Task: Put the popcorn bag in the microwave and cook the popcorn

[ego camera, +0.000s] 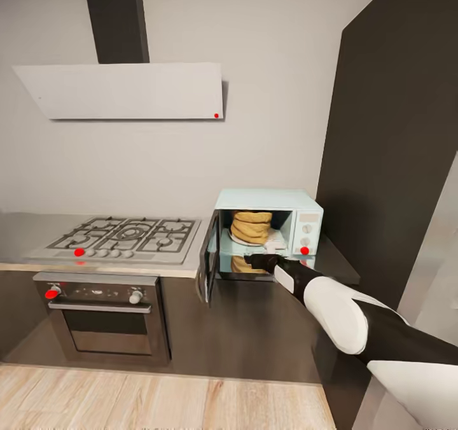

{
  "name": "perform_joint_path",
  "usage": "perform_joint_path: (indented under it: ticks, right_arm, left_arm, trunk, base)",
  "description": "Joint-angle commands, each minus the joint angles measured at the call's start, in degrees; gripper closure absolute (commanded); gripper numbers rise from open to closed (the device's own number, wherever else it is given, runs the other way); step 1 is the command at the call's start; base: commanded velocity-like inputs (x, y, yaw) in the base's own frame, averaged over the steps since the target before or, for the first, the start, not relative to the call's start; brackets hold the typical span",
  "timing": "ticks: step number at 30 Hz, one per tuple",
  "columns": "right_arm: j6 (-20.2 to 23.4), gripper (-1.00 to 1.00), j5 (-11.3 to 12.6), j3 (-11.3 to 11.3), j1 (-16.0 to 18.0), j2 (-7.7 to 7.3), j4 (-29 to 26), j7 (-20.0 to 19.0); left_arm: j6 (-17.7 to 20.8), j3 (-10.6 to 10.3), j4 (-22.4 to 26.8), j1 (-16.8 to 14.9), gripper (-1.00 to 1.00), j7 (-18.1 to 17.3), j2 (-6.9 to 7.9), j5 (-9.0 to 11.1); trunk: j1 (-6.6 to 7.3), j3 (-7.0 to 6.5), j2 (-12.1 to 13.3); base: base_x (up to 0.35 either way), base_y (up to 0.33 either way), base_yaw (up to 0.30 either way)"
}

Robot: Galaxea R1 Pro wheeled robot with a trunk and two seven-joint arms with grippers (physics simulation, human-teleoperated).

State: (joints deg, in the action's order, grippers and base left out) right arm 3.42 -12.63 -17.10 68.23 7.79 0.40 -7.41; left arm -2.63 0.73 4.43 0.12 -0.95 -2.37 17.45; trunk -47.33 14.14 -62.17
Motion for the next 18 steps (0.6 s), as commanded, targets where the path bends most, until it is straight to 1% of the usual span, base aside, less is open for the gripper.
perform_joint_path:
  ticks: [1, 2, 3, 4, 5, 6, 8, 10, 11, 13, 14, 16, 17, 18]
  right_arm:
    - [4.59, -1.0, -0.52, -0.65, 0.06, -0.75, -1.2, -2.59]
    - [9.5, -1.0, -0.49, -0.64, 0.06, -1.46, -3.62, -4.06]
    - [17.26, -1.0, -0.53, -0.46, 0.06, -1.93, -8.58, -4.93]
    - [20.96, -1.0, -0.54, -0.4, 0.06, -2.06, -11.47, -5.14]
    - [26.22, -1.0, -0.59, -0.35, 0.06, -2.22, -16.07, -5.32]
    - [32.68, -1.0, -0.65, -0.32, 0.06, -2.59, -21.32, -5.42]
    - [40.66, -1.0, -0.68, -0.3, 0.06, -3.39, -25.84, -5.42]
    - [46.33, -1.0, -0.72, -0.27, 0.06, -4.33, -27.4, -5.31]
    - [48.34, -1.0, -0.72, -0.24, 0.06, -4.92, -27.61, -5.26]
    - [50.28, -1.0, -0.76, -0.19, 0.06, -5.68, -26.98, -5.17]
    - [50.51, -1.0, -2.01, -0.11, 0.06, -5.81, -24.9, -5.08]
    - [49.64, -1.0, -6.43, -0.06, 0.06, -5.93, -16.59, -4.92]
    - [47.48, -1.0, -8.54, -0.05, 0.06, -6.09, -11.96, -4.87]
    - [43.56, -1.0, -10.14, -0.04, 0.03, -6.79, -7.33, -4.79]
  left_arm:
    - [-0.09, 0.06, 0.06, 0.02, -1.0, -0.1, 0.0, 0.32]
    - [-0.09, 0.06, 0.01, 0.01, -1.0, -0.1, 0.0, 0.32]
    - [-0.09, 0.06, -0.01, 0.02, -1.0, -0.1, 0.0, 0.33]
    - [-0.09, 0.06, -0.02, 0.03, -1.0, -0.1, 0.0, 0.35]
    - [-0.09, 0.06, -0.03, 0.01, -1.0, -0.1, 0.0, 0.37]
    - [-0.09, 0.06, -0.03, 0.0, -1.0, -0.1, 0.0, 0.38]
    - [-0.09, 0.06, -0.03, 0.02, -1.0, -0.1, 0.0, 0.39]
    - [-0.09, 0.06, -0.03, 0.0, -1.0, -0.1, 0.0, 0.39]
    - [-0.09, 0.06, -0.03, 0.01, -1.0, -0.1, 0.0, 0.39]
    - [-0.09, 0.06, -0.03, 0.02, -1.0, -0.1, 0.02, 0.39]
    - [-0.09, 0.06, -0.03, 0.03, -1.0, -0.1, 0.05, 0.39]
    - [-0.09, 0.0, 0.01, 0.02, -1.0, -0.1, 0.08, 0.39]
    - [-0.09, -0.01, 0.03, 0.01, -1.0, -0.1, 0.08, 0.39]
    - [-0.09, -0.02, 0.04, 0.01, -1.0, -0.1, 0.08, 0.39]
  trunk:
    - [0.03, 0.06, -0.05]
    - [0.03, 0.06, -0.05]
    - [0.03, 0.06, -0.05]
    - [0.03, 0.06, -0.05]
    - [0.03, 0.06, -0.05]
    - [0.03, 0.06, -0.05]
    - [0.03, 0.06, -0.05]
    - [0.03, 0.06, -0.05]
    - [0.03, 0.06, -0.05]
    - [0.03, 0.06, -0.05]
    - [0.03, 0.06, -0.05]
    - [0.03, 0.06, -0.05]
    - [0.03, 0.06, -0.05]
    - [0.03, 0.06, -0.05]
  base:
    - [-0.336, 0.0, 0.0]
    - [-0.336, 0.0, 0.0]
    - [-0.336, 0.0, 0.0]
    - [-0.336, 0.0, 0.0]
    - [-0.336, 0.0, 0.0]
    - [-0.336, 0.0, 0.0]
    - [-0.336, 0.0, 0.0]
    - [-0.336, 0.0, 0.0]
    - [-0.336, 0.0, 0.0]
    - [-0.311, 0.0, 0.0]
    - [-0.22, 0.0, 0.0]
    - [-0.085, 0.0, 0.0]
    - [-0.029, 0.0, 0.0]
    - [-0.015, 0.0, 0.0]
